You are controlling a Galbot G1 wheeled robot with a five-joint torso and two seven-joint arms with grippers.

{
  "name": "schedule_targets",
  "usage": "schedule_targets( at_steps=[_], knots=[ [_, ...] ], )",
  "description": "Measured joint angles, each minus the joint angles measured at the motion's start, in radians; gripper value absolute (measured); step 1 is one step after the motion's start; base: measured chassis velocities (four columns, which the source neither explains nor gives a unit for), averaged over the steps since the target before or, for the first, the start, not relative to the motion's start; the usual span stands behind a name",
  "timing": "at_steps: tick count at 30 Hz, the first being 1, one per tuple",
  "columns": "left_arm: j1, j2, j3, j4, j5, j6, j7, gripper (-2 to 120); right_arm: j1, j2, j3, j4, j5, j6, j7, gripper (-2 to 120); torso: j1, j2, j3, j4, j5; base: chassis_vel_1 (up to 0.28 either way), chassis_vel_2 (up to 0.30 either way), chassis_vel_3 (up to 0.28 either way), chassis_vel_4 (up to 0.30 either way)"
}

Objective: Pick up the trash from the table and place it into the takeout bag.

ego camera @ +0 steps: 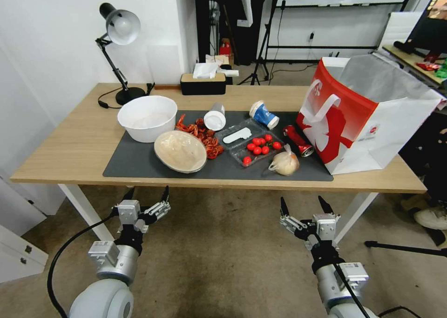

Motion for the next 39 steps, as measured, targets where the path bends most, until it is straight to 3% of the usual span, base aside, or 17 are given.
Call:
schedule_targets(
  at_steps=[11, 15, 22, 32, 39],
  knots=[
    [-0.003, -0.003, 0.001, 0.003, 0.004, 0.002, 0.004, 100, 0.021, -0.017, -0.004, 0.000, 0.026, 0.000, 0.001, 100, 0.000, 0.000, 0.000, -0.0001, 0.0000, 0.000, 0.000, 0.000, 0.000],
    [0.000, -0.003, -0.001, 0.002, 0.019, 0.019, 0.029, 100, 0.066, -0.022, -0.023, 0.032, 0.133, 0.000, 0.062, 100, 0.000, 0.000, 0.000, -0.0001, -0.0002, 0.000, 0.000, 0.000, 0.000],
    [-0.019, 0.016, 0.024, 0.019, 0.017, 0.035, 0.037, 100, 0.196, -0.053, -0.027, 0.014, 0.162, -0.002, 0.142, 100, 0.000, 0.000, 0.000, -0.0001, -0.0002, 0.000, 0.000, 0.000, 0.000],
    [-0.024, 0.028, 0.026, 0.038, 0.010, 0.041, 0.036, 100, 0.505, -0.221, -0.075, -0.247, 0.314, -0.142, 0.169, 100, 0.000, 0.000, 0.000, 0.0002, 0.0003, 0.000, 0.000, 0.000, 0.000],
    [-0.018, 0.022, 0.025, 0.036, 0.016, 0.037, 0.032, 100, 0.550, -0.252, -0.105, -0.278, 0.357, -0.280, 0.254, 100, 0.000, 0.000, 0.000, -0.0001, -0.0001, 0.000, 0.000, 0.000, 0.000]
  ],
)
